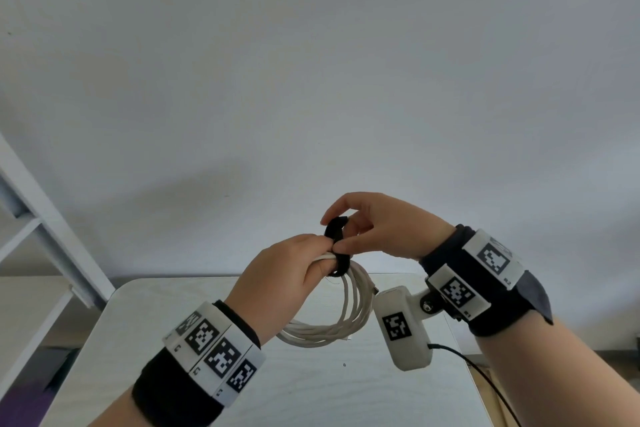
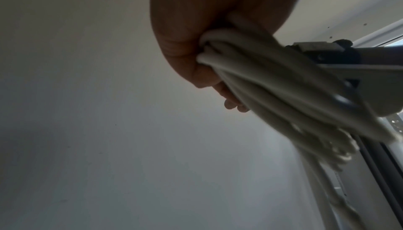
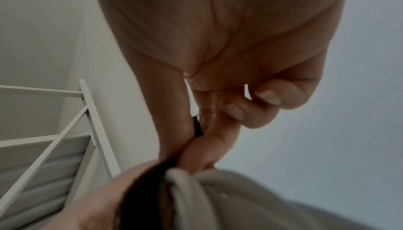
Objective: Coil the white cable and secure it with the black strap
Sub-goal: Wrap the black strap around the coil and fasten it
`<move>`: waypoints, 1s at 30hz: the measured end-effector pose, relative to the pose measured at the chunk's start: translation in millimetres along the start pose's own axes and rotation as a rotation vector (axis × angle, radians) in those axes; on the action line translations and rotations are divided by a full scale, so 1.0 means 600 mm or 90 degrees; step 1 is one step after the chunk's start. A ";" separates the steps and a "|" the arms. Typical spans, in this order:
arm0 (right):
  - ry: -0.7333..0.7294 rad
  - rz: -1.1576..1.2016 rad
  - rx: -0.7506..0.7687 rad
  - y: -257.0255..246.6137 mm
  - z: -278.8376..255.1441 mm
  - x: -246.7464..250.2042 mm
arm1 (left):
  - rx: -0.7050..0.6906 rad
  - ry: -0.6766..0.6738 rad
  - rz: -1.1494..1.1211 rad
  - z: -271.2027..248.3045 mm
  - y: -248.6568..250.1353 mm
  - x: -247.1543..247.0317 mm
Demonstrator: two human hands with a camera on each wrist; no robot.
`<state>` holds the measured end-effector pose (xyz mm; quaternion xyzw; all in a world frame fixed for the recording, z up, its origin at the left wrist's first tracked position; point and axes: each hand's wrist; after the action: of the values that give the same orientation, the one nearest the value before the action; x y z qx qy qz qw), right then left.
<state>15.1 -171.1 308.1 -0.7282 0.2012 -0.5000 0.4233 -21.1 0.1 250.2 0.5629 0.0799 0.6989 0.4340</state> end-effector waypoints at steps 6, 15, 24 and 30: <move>-0.001 0.047 -0.005 0.001 0.003 -0.006 | 0.000 0.036 -0.009 -0.007 -0.002 -0.007; 0.015 0.051 -0.014 0.014 0.007 -0.002 | 0.016 0.044 -0.083 -0.011 0.013 -0.004; 0.029 0.022 -0.019 0.012 0.006 -0.001 | 0.007 0.069 -0.102 -0.013 0.012 -0.004; 0.012 0.026 -0.012 0.016 0.009 0.002 | -0.003 0.080 -0.121 -0.015 0.006 -0.006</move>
<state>21.6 -174.9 300.1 -0.7230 0.2251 -0.4962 0.4247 -30.4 -1.1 246.7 0.5067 0.1583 0.6889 0.4936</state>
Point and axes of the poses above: each hand's wrist, its own z-axis towards the middle knuckle, its own x-axis out of the back of the hand, y = z × x, and after that the axes turned 3 degrees about y, right-handed
